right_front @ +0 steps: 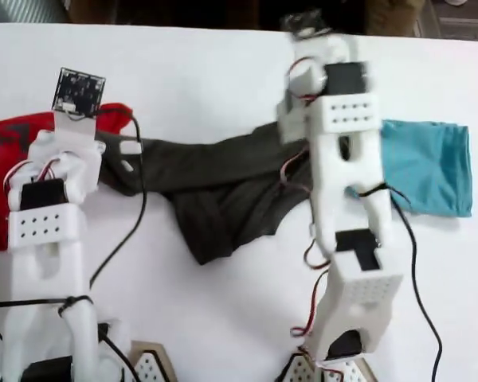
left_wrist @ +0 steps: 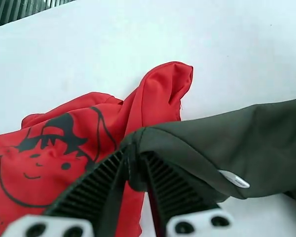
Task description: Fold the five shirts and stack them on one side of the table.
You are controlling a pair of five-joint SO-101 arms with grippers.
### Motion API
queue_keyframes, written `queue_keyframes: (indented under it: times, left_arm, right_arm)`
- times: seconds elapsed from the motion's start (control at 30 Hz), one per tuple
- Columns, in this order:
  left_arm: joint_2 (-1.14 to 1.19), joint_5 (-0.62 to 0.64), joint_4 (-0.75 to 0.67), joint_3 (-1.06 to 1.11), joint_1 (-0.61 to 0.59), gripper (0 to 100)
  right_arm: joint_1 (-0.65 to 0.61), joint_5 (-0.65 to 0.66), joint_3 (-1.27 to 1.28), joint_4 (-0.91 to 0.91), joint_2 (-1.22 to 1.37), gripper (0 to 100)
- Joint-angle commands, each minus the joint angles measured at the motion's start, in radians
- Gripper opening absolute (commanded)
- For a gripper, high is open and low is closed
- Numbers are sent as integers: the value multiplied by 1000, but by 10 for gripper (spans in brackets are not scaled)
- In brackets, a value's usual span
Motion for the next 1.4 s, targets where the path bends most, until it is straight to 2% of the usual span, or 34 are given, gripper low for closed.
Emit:
queue_keyframes:
  times: [0.0,0.2,0.3,0.53,0.87,1.1,1.37]
  left_arm:
    - [-12,0,-48,-8,-34,27]
    - [-6,2,-94,-7,-104,27]
    - [-6,2,-94,-4,-112,27]
    - [-6,0,-94,-4,-112,27]
    - [-12,0,-86,-4,-114,27]
    - [-14,-5,-89,-4,-114,27]
    - [-14,-5,-92,-12,-149,27]
  right_arm:
    - [-128,-17,270,-30,-142,220]
    - [-249,-123,726,-329,-340,220]
    - [-308,-138,847,-429,-380,219]
    - [-447,-140,870,-463,-302,219]
    - [-469,-187,864,-478,-104,219]
    - [-622,-123,862,-444,-104,201]
    - [-619,-115,861,-450,-104,191]
